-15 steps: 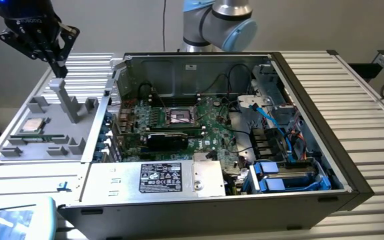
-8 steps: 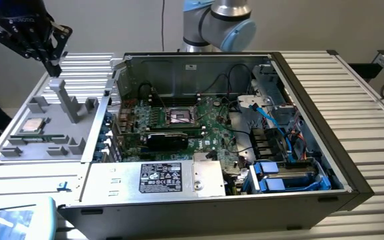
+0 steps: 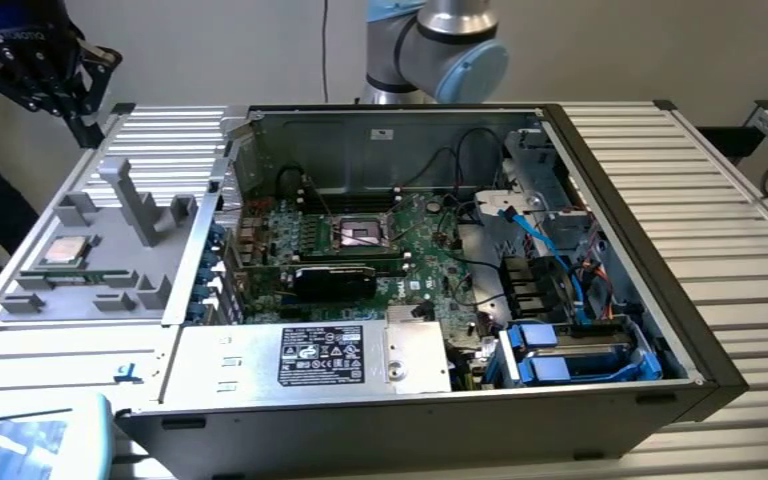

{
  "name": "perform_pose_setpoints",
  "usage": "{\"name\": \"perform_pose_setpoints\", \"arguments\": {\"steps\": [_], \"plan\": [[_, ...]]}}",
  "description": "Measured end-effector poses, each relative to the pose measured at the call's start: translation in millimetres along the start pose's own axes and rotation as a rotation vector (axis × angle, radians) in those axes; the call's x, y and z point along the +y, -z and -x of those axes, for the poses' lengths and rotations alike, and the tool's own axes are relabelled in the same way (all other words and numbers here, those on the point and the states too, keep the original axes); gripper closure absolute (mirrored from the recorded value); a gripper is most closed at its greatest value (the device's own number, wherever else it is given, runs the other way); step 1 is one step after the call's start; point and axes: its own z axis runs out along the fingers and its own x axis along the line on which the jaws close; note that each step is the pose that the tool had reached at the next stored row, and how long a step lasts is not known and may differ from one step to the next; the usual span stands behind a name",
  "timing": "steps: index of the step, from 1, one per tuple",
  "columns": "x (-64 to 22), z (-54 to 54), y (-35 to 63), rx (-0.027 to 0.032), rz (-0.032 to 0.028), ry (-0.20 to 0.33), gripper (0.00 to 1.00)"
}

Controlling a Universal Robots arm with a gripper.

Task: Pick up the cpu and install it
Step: 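Reach for the cpu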

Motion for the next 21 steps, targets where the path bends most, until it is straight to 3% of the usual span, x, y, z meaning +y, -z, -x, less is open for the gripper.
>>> {"name": "perform_pose_setpoints", "arguments": {"steps": [10, 15, 21], "plan": [[1.8, -44.0, -3.6, 0.0001, -0.0008, 0.003, 0.88], [2.8, -60.7, -4.3, -0.0001, -0.0027, 0.005, 0.88], [9.7, -76.3, -5.3, -0.0001, -0.0068, 0.011, 0.88]]}}
